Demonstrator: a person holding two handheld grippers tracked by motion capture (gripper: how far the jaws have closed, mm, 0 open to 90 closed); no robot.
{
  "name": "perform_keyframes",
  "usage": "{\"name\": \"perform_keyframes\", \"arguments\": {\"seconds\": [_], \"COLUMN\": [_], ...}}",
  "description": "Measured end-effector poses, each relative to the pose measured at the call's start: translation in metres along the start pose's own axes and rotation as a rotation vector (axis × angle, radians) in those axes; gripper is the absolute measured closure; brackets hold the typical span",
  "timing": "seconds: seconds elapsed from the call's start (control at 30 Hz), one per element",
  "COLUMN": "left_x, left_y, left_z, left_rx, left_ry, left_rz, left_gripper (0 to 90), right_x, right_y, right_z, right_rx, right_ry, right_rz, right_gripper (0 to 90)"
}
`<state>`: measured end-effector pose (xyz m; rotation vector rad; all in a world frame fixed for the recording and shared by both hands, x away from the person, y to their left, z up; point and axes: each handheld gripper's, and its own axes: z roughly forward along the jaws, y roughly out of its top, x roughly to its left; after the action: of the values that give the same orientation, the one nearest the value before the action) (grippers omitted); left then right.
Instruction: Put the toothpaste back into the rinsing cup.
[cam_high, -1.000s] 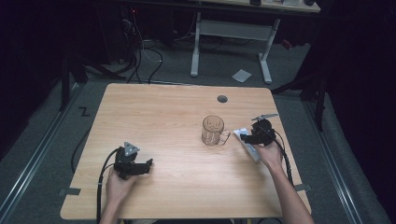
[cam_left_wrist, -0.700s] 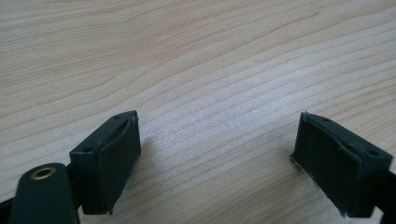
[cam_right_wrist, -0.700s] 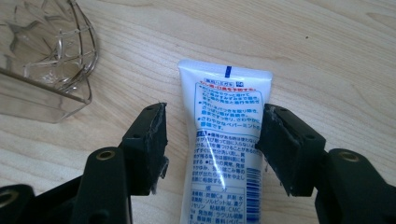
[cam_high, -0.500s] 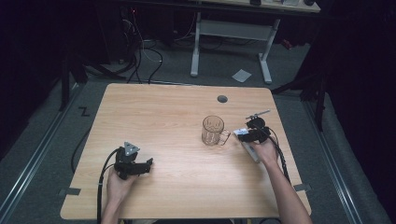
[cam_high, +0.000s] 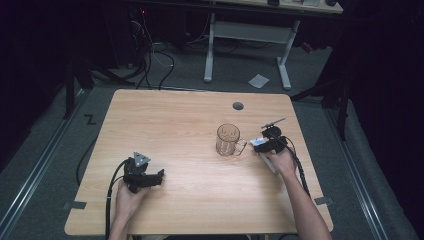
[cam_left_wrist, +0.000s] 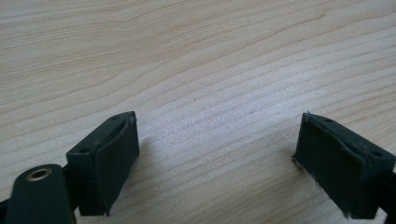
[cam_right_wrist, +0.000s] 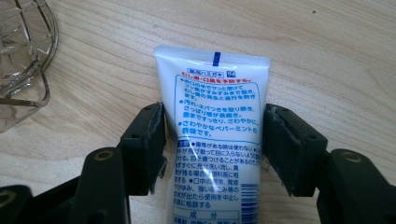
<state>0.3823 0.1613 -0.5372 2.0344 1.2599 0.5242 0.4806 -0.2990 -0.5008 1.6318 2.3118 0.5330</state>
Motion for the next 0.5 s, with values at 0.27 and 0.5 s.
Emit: {"name": "perform_keyframes", "arguments": {"seconds": [0.27, 0.5], "left_x": [-0.0001, -0.0001], "left_y": [-0.0005, -0.0008], "left_z": [-0.0005, -0.0008], "left_rx": [0.002, 0.002], "left_ry": [0.004, 0.008], "left_rz": [-0.004, -0.006], "left_gripper": [13.2, 12.9], "right_x": [-0.0010, 0.0006], "right_y": [0.0003, -0.0003], "right_z": [-0.0014, -0.0066], "right_rx": [0.005, 0.004], "right_ry": [-0.002, -0.013], "right_rz": [-0.006, -0.039], "right_gripper": [46.5, 54.0]}}
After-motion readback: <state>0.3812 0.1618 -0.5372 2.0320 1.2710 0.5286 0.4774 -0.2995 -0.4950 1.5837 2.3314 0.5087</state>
